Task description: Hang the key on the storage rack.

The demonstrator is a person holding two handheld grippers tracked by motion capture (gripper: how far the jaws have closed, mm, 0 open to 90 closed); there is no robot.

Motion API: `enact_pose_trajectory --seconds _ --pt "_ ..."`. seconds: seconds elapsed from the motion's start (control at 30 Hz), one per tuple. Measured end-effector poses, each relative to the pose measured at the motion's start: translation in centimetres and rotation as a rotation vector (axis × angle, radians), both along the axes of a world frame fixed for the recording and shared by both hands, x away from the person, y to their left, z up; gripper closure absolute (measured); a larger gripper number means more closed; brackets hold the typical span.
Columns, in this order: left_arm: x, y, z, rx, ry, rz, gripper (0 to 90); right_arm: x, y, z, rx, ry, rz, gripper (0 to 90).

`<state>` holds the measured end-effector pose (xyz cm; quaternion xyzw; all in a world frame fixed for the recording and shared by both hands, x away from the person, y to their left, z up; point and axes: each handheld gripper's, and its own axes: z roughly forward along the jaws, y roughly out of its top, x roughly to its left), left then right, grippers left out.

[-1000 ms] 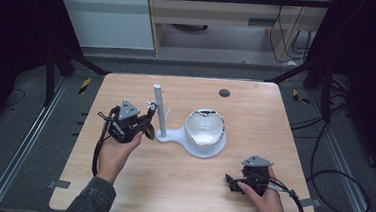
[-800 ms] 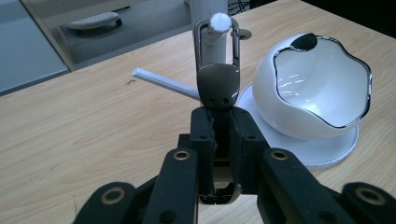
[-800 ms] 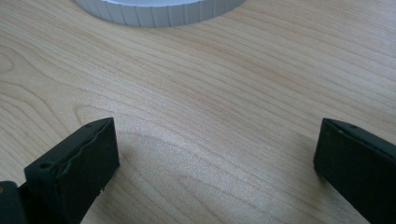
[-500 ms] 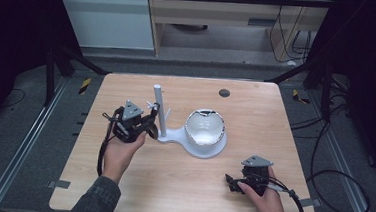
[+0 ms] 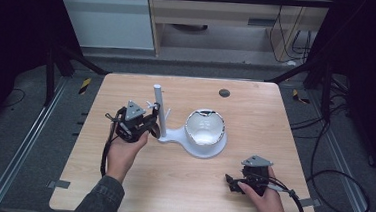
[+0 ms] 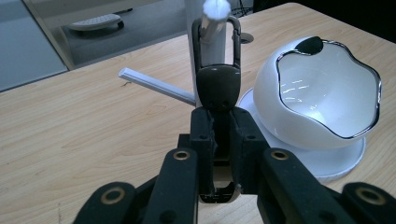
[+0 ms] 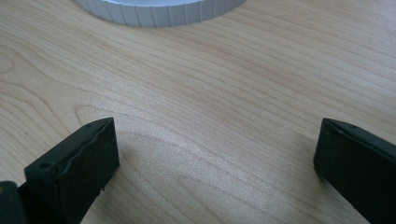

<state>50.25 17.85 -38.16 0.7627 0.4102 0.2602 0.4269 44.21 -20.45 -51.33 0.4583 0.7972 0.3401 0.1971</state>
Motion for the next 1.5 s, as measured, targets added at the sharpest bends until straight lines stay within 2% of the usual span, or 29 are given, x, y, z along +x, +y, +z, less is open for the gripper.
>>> enact_pose_trajectory --seconds 0.97,1.1,1.5 --pt "0.74 -0.47 -0.70 -0.022 -0.014 0.013 80.1 -0.01 0.01 -0.01 -0.001 0.000 -0.001 0.5" --pt "0.86 -0.52 -0.78 -0.036 -0.012 0.011 80.0 -0.01 0.00 0.00 0.000 0.000 0.001 0.5" --pt "0.47 -0.01 -0.42 -0.024 -0.011 0.003 78.8 -0.01 0.01 0.00 -0.001 0.000 -0.001 0.5"
